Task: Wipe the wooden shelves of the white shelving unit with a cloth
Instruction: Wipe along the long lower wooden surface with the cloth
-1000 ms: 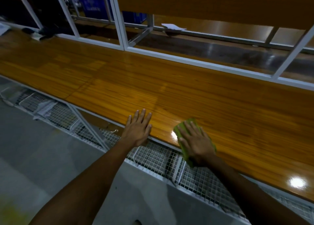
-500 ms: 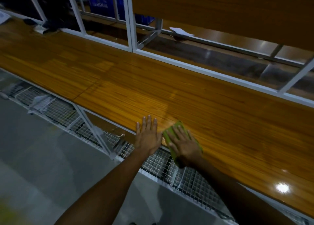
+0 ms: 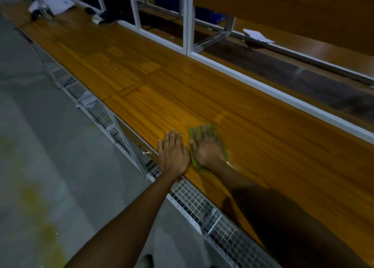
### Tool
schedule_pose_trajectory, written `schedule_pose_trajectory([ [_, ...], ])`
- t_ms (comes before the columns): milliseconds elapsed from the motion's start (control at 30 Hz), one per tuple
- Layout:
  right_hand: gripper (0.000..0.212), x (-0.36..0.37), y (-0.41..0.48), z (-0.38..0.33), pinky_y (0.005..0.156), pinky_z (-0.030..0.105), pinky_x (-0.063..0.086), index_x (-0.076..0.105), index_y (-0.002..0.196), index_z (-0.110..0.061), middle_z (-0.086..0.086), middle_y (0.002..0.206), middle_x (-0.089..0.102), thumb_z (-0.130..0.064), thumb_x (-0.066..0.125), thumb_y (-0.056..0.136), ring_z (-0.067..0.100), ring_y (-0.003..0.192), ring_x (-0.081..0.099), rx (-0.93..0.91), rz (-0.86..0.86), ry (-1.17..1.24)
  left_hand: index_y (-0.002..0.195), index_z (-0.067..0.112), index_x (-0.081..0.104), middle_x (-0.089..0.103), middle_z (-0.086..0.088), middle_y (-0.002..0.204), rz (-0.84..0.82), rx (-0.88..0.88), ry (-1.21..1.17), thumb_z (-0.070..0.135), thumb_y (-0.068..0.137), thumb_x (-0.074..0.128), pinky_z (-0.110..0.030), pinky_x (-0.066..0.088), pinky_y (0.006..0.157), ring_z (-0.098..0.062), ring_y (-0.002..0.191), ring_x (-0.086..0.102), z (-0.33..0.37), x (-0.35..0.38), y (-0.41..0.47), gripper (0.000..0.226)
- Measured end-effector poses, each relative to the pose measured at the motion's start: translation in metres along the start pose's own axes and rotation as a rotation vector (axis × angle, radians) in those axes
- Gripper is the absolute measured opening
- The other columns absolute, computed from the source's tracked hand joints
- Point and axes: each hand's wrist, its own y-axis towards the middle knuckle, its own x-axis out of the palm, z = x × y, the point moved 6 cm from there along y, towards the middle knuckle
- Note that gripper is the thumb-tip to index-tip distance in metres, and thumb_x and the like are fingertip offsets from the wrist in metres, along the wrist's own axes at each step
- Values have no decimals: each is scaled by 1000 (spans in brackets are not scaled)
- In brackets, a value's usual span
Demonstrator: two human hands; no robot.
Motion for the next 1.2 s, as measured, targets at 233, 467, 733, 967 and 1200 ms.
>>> schedule_pose_trajectory([
  [233,63,7,-55,14,123,51,-3,12,160,-31,5,168,7,-55,4,102,24,155,-4,-376,-12,-17,149,12,34,23,-9,160,115,-41,-5,36,88,19,-46,7,121,-23,149,13,-1,-6,-8,67],
  [467,68,-17,-9,131,122,40,-3,6,160,-34,0,169,0,-59,-1,97,19,155,-5,-85,23,-6,152,15,29,19,-6,161,89,-57,29,40,95,19,-47,5,121,-22,150,9,0,-3,-6,63],
  [733,59,-7,40,16,123,49,-5,8,161,-26,10,168,2,-45,12,105,29,155,-3,-169,-9,-6,153,20,25,9,-11,163,92,-198,51,48,94,17,-53,-4,119,-28,150,-2,-6,-4,0,66],
  [967,65,-2,-3,42,122,44,0,15,159,-35,1,168,10,-58,10,99,21,155,3,-396,-20,16,152,16,28,15,-13,162,87,-212,125,52,94,12,-55,-1,119,-29,150,4,-9,-3,15,69],
  [1200,67,-24,55,130,123,46,-4,4,161,-33,2,169,-3,-58,6,98,21,155,-6,-68,-10,17,152,21,27,14,-7,162,60,-51,162,57,92,2,-52,-4,119,-23,150,3,5,0,20,74],
])
